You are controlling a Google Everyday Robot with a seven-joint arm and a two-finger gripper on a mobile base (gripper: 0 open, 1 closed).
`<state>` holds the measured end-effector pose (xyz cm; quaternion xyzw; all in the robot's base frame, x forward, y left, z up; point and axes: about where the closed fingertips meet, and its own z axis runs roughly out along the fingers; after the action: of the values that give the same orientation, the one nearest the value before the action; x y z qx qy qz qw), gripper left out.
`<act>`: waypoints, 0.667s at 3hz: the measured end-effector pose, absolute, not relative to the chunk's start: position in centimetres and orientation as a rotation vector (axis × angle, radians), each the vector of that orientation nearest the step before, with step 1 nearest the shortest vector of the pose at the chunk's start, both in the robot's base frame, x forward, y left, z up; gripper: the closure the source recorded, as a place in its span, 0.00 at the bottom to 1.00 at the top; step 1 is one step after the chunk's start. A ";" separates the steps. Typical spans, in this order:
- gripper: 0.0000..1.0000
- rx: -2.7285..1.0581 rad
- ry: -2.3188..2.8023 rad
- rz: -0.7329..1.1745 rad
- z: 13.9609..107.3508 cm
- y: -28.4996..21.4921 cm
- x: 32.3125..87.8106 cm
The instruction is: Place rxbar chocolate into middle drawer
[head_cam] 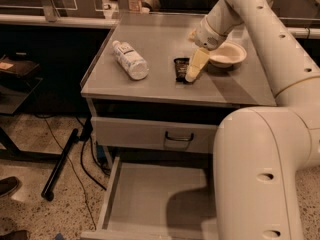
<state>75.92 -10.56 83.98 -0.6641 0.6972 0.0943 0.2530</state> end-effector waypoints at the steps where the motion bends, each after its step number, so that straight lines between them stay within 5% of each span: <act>1: 0.00 -1.806 1.907 0.274 83.2 -10.1 76.5; 2: 0.27 -1.811 1.923 0.275 82.4 -10.1 76.8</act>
Offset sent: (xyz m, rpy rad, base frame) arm 0.0121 -0.0045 -0.0154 -0.0265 0.0518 -0.0079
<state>76.81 -10.11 82.40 -0.6618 0.7028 0.1006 0.2408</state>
